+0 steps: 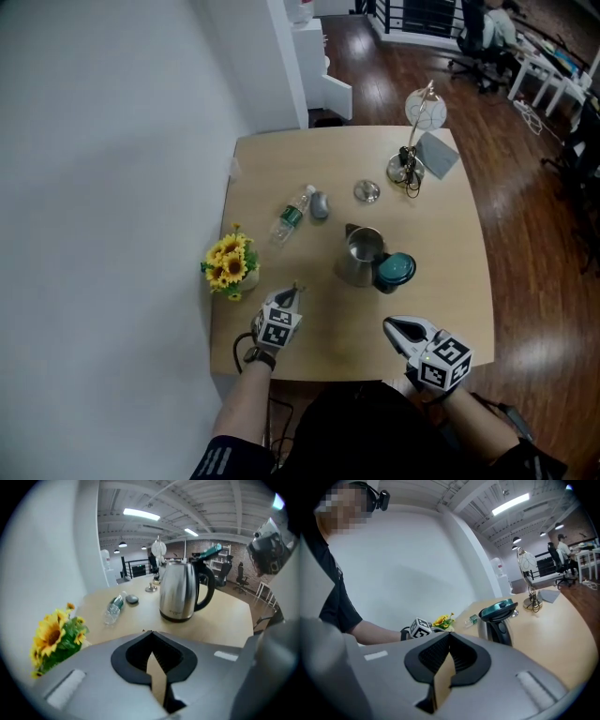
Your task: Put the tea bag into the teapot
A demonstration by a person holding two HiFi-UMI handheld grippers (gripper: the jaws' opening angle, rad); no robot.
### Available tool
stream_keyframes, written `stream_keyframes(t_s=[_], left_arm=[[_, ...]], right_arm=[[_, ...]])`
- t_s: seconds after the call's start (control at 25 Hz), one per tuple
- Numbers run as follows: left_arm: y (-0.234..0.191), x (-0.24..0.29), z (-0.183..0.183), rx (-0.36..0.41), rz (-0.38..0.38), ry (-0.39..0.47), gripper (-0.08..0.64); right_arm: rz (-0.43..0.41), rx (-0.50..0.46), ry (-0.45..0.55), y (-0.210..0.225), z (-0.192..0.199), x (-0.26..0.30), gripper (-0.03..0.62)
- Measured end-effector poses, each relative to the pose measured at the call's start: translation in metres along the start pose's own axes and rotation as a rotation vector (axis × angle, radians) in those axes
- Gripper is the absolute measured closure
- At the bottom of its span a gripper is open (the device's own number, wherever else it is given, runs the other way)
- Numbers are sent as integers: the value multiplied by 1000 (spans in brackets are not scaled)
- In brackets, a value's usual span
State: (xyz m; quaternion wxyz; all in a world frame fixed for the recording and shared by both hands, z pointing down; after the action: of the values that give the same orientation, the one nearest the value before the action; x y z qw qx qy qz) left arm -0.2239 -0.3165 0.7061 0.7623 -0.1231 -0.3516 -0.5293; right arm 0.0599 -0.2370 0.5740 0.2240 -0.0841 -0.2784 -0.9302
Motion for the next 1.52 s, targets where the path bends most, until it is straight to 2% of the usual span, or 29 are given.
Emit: stream_keyframes(t_s=[0.08,0.28,0.44,0.56,0.72,0.88,1.12,1.36,1.52], left_arm=[[-8,-15,-32,-27,-17,101,560],[-5,-46,-127,6,-4,334,560],[21,-45,-174,33,73,397,560],[43,-32,-195,80,110,406,560],[70,-4,-204,125,149,370,560],[86,25,-198,155,141,287,560],[95,37,-191,168,135,239,560],[89,32,-195,154,143,267,468],[84,17,-198,110,168,305,410]], right_arm=[[13,-3,13,3,-3,-3,584],[33,-6,62,8,-13,-12,584],[47,-8,87,10,-17,-19,584],[59,-7,96,10,-17,-25,584],[85,8,107,12,-10,-34,584],[104,24,113,12,-2,-43,584],[130,47,117,10,9,-53,584],[131,42,123,9,8,-51,584],[117,34,119,5,4,-45,584]])
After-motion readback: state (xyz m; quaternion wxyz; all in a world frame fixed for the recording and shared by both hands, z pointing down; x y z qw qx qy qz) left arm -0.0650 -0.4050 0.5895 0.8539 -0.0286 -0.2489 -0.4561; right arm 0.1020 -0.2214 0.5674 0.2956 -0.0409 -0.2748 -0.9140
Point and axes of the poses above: the fingertips, and each gripper's own axes: x forward along the fingers, y to its right, z out of its underside, the point moved 6 cm from there along -x, backward along the fingers, and after that the axes turned 9 degrees about -z, right-handed, at the moved point
